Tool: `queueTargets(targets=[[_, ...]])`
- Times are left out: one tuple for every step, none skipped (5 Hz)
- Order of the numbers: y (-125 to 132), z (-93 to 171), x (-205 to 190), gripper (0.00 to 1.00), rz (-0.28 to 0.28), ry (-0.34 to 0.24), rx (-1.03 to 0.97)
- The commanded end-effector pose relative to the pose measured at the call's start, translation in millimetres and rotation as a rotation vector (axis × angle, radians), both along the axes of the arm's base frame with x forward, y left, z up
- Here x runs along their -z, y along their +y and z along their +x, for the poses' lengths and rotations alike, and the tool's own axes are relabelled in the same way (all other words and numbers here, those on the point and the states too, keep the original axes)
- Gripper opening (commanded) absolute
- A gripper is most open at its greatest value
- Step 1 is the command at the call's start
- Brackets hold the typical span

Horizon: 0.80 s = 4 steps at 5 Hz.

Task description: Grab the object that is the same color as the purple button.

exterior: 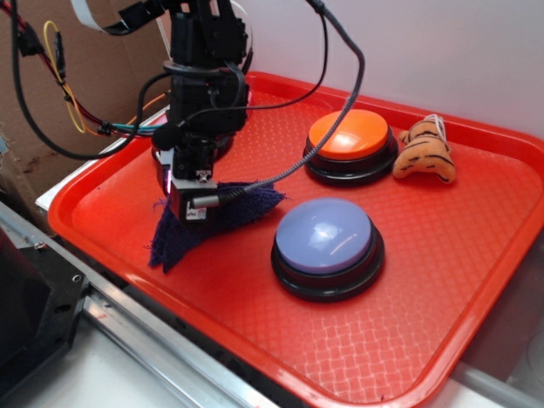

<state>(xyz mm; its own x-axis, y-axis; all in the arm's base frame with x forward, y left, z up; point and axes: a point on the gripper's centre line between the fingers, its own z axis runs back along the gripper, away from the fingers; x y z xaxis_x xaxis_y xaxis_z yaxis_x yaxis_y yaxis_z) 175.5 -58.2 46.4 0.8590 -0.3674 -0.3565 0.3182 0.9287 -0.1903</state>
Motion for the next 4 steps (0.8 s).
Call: queueTargets(targets=[[-7, 0, -5, 0.0, 0.033, 0.003, 0.02], [-14, 0, -21, 0.0, 0.053, -0.021, 0.031], [-24, 4, -71, 0.0, 0.064, -0.146, 0.002], [-38, -4, -121, 0.0, 0.075, -0.269, -0.101]])
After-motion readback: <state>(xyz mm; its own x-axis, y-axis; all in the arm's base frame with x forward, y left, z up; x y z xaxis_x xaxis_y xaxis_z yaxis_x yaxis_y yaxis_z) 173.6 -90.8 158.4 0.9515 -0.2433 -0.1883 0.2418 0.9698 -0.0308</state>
